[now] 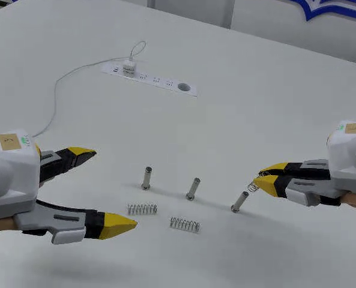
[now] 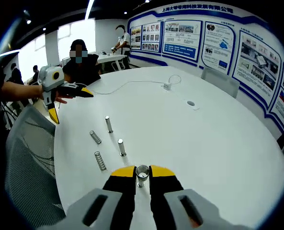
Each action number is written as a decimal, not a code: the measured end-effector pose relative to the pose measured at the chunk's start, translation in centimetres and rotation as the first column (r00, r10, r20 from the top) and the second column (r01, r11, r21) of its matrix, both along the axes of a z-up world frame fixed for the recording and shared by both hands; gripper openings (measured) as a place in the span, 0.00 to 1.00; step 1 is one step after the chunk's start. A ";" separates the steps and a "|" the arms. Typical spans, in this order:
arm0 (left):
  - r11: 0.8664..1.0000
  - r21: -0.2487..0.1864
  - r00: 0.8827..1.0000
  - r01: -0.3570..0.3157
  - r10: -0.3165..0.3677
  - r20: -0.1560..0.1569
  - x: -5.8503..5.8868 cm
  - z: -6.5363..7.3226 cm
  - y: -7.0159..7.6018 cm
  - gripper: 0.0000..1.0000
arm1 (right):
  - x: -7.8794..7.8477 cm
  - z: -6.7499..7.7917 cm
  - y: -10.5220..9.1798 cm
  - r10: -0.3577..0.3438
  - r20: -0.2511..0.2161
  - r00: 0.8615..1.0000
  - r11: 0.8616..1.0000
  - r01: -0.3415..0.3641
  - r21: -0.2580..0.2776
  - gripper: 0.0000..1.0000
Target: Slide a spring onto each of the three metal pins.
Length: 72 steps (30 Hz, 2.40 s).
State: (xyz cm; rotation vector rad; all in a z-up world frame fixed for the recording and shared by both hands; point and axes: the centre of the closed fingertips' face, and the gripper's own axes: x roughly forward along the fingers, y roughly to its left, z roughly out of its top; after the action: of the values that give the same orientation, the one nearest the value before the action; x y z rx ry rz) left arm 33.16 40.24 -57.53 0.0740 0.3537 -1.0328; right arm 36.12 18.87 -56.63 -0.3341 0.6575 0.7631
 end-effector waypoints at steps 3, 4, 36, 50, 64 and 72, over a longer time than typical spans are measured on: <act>1.000 -0.006 1.000 0.005 -0.005 -0.003 0.0 -0.1 -0.3 0.95 | 0.1 -0.3 0.2 0.000 -0.008 1.000 1.000 0.000 -0.001 0.11; 1.000 -0.007 1.000 0.008 -0.008 -0.007 -0.1 -0.1 -0.3 0.95 | 0.1 -0.5 0.3 0.001 -0.015 1.000 1.000 -0.001 0.000 0.11; 0.999 -0.024 0.998 0.025 -0.026 -0.050 -1.9 -1.9 -1.7 0.93 | 0.2 -3.3 0.3 0.001 -0.078 0.997 0.998 -0.006 -0.056 0.11; 1.000 -0.029 0.999 0.001 -0.003 -0.053 -2.1 -2.7 -1.3 0.91 | 0.2 -4.6 0.3 0.000 -0.101 0.995 0.997 -0.008 -0.083 0.11; 0.999 -0.027 0.998 -0.027 0.025 -0.064 -1.7 -3.0 -0.7 0.88 | 0.4 -6.3 0.2 0.013 -0.135 0.991 0.992 -0.030 -0.120 0.11; 0.999 -0.001 0.996 -0.036 0.036 -0.080 -1.6 -3.8 -0.2 0.88 | 0.4 -7.1 0.2 0.012 -0.149 0.989 0.989 -0.034 -0.141 0.11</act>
State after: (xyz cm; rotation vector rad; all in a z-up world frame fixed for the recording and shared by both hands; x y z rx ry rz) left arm 31.61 40.01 -61.32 0.0244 0.4248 -1.0021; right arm 36.53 19.06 -63.71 -0.4196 0.8523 0.7693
